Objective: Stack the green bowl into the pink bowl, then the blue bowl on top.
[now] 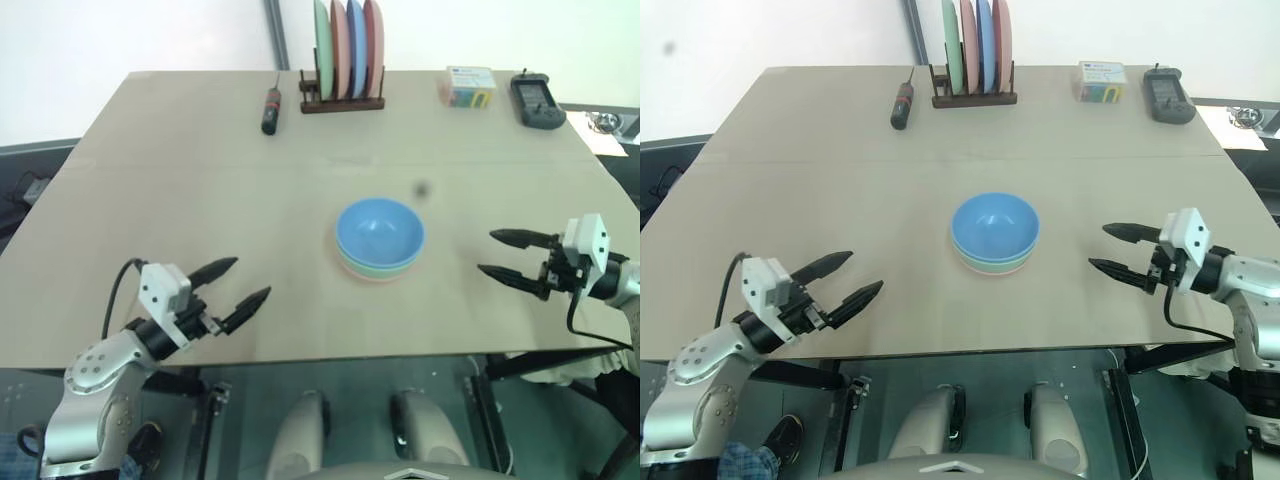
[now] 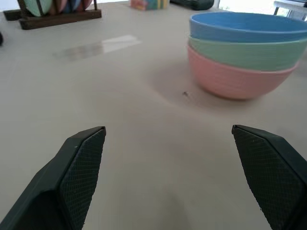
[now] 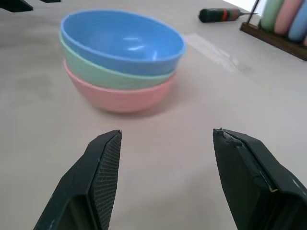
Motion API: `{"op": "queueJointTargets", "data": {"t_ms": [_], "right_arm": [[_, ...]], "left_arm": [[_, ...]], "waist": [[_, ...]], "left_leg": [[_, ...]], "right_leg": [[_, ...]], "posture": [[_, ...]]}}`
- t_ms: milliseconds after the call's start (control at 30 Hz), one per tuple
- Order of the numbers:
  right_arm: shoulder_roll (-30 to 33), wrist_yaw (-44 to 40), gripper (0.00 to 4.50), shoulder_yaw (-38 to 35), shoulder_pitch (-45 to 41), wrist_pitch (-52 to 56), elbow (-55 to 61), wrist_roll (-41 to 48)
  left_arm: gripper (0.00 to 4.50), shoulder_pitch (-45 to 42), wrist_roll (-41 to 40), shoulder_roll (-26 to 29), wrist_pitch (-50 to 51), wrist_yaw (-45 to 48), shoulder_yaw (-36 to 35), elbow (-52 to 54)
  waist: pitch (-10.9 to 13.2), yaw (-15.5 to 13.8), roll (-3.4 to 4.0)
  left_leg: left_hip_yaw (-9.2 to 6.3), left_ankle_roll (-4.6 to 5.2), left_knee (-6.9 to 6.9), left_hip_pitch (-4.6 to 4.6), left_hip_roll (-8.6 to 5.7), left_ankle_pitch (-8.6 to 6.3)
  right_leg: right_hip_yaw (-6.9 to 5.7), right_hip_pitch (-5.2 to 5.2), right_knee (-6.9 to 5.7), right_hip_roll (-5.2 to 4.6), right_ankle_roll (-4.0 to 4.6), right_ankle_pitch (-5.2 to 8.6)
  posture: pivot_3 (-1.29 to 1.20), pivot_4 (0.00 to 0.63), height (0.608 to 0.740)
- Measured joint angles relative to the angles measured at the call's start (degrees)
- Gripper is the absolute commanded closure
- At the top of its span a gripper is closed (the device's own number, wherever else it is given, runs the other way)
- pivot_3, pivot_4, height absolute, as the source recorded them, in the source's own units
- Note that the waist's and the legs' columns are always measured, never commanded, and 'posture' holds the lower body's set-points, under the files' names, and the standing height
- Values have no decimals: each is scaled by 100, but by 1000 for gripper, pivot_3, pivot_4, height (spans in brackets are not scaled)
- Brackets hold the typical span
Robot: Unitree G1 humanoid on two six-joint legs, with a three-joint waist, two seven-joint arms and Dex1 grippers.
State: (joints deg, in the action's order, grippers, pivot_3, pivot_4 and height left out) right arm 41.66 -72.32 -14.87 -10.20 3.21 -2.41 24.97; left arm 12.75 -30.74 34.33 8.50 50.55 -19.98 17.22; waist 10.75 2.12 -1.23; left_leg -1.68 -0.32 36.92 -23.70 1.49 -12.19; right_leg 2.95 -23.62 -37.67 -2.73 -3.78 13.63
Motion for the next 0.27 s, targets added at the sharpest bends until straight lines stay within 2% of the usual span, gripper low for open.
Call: {"op": "queueJointTargets", "data": {"t_ms": [267], "right_arm": [[92,-365,1335,-142,79,-855,-1172,-89]], "left_arm": [[0,115,30,152,-158,91,-257,24]], "waist": [[0,-1,0]], "left_leg": [[5,0,1,-1,-1,0]], "right_leg": [[4,0,1,0,2,-1]], "posture": [[0,150,740]]}}
